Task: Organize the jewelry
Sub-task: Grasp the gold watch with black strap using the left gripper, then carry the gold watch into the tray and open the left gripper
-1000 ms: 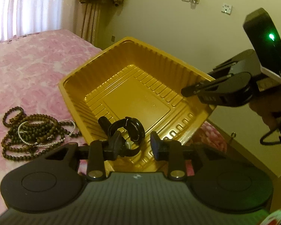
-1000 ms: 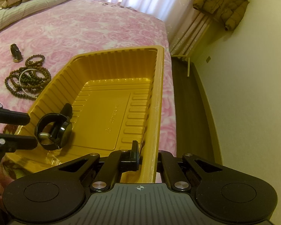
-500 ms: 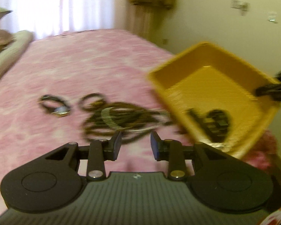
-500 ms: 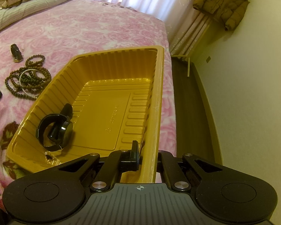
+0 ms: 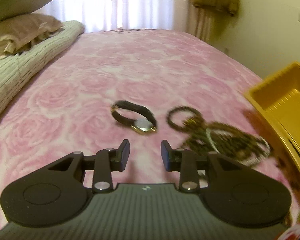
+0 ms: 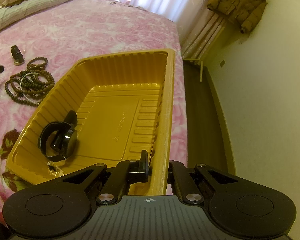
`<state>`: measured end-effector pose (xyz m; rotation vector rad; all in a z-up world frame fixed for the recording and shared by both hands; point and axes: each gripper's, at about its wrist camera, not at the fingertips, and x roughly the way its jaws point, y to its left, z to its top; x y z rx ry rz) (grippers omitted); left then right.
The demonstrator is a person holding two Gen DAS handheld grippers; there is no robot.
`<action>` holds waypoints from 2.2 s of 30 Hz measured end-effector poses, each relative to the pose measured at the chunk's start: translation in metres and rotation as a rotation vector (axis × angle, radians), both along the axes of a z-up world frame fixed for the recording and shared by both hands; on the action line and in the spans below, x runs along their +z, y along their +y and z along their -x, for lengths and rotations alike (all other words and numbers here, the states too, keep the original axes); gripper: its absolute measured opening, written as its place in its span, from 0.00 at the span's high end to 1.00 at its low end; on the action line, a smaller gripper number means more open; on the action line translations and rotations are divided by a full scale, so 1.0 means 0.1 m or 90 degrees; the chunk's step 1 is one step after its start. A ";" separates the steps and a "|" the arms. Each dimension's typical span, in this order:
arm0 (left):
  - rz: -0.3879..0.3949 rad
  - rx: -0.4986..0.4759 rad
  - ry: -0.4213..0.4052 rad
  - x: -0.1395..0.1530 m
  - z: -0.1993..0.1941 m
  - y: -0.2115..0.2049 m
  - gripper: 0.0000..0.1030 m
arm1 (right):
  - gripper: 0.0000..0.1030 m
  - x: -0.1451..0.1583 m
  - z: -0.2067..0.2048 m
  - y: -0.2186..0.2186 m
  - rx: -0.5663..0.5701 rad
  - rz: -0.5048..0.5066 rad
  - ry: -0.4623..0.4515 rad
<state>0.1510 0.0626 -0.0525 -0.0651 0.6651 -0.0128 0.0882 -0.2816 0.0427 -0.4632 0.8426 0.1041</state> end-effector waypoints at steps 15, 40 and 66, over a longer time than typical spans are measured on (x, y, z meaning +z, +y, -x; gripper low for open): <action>0.053 0.009 0.022 -0.11 -0.67 0.03 0.76 | 0.96 -0.03 -0.06 -0.02 -0.008 0.004 0.009; 0.111 -0.109 -0.014 0.60 0.16 -0.32 0.94 | 0.96 -0.04 -0.03 -0.01 -0.021 -0.002 0.007; 0.167 -0.456 0.033 0.70 0.56 -1.84 0.94 | 0.96 -0.02 0.02 0.01 -0.018 -0.010 -0.003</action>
